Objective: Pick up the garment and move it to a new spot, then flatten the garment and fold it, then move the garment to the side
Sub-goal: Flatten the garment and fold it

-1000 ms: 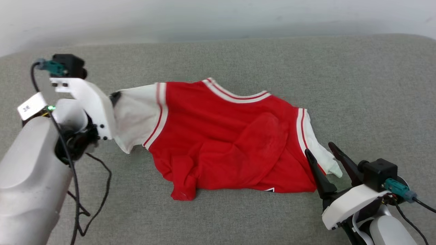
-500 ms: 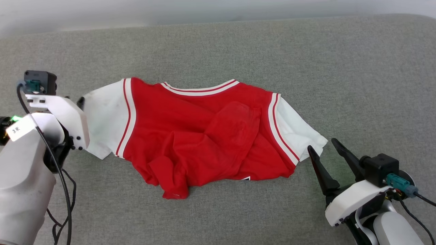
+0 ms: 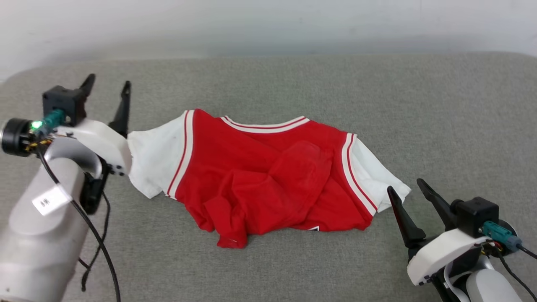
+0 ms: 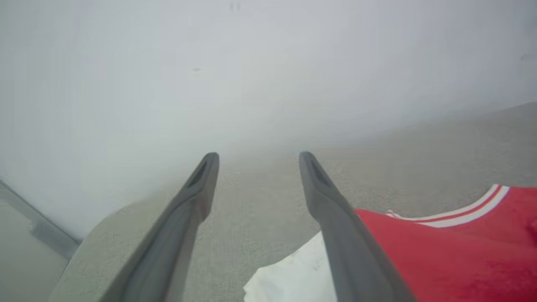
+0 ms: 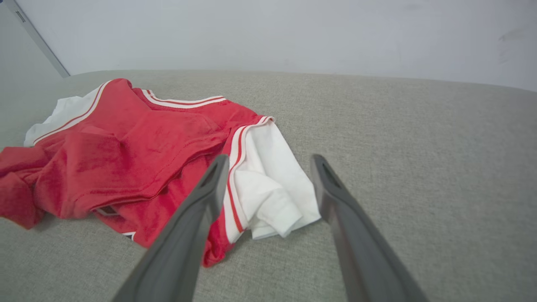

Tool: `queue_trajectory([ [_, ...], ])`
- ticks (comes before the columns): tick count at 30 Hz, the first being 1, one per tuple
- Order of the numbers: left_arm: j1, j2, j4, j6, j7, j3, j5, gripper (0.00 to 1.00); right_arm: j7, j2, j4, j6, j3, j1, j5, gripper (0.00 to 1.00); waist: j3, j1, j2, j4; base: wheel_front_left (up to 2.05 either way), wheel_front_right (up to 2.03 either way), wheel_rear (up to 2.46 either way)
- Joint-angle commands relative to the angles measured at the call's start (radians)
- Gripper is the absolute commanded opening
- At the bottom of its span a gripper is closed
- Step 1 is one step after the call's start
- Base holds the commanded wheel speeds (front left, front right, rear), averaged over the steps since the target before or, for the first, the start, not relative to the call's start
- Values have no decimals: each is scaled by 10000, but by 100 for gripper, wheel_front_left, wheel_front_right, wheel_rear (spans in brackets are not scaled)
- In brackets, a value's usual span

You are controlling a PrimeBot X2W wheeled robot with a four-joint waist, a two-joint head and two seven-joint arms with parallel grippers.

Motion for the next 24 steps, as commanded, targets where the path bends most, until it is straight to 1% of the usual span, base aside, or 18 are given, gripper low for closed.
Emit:
queue_trajectory([
  [1,351,-101,-387,74,-73,38,110,100,-39,-50,-1,-7,-71,173,30,100,-343,0,0,253,0,0,0],
  [3,827,-180,-1585,272,-114,358,325,100,-30,-59,-25,-7,-169,278,50,100,-549,0,0,383,0,0,0],
  [5,1809,-354,-2887,616,-109,777,574,100,-6,-56,-58,-7,-260,414,47,100,-730,0,0,500,0,0,0],
  [7,2774,-583,-4071,866,-103,1075,882,100,20,-29,-89,-7,-352,537,45,100,-892,0,0,610,0,0,0],
  [9,3650,-801,-5067,1107,-107,1302,1212,100,43,12,-141,-7,-406,676,19,100,-1027,0,0,697,0,0,0],
  [11,4540,-987,-5772,1272,-106,1415,1591,100,70,47,-184,-7,-411,785,6,100,-1122,0,0,756,0,0,0],
  [15,5981,-1513,-6780,1474,-109,1874,2064,100,130,86,-228,-7,-375,966,-7,100,-1296,0,0,822,0,0,0],
  [19,7182,-1941,-7325,1540,-108,2140,2650,100,151,80,-260,-7,-346,1114,32,100,-1441,0,0,877,0,0,0],
  [21,7610,-2140,-7429,1546,-109,2282,2851,100,191,35,-277,-7,-289,1179,57,100,-1478,0,0,905,0,0,0],
  [22,7747,-2330,-7487,1539,-109,2383,2819,100,223,-4,-292,-7,-285,1213,55,100,-1481,0,0,940,0,0,0],
  [24,7895,-2552,-7585,1393,-109,2544,2879,100,281,-88,-331,-7,-271,1249,39,100,-1466,0,0,1041,0,0,0],
])
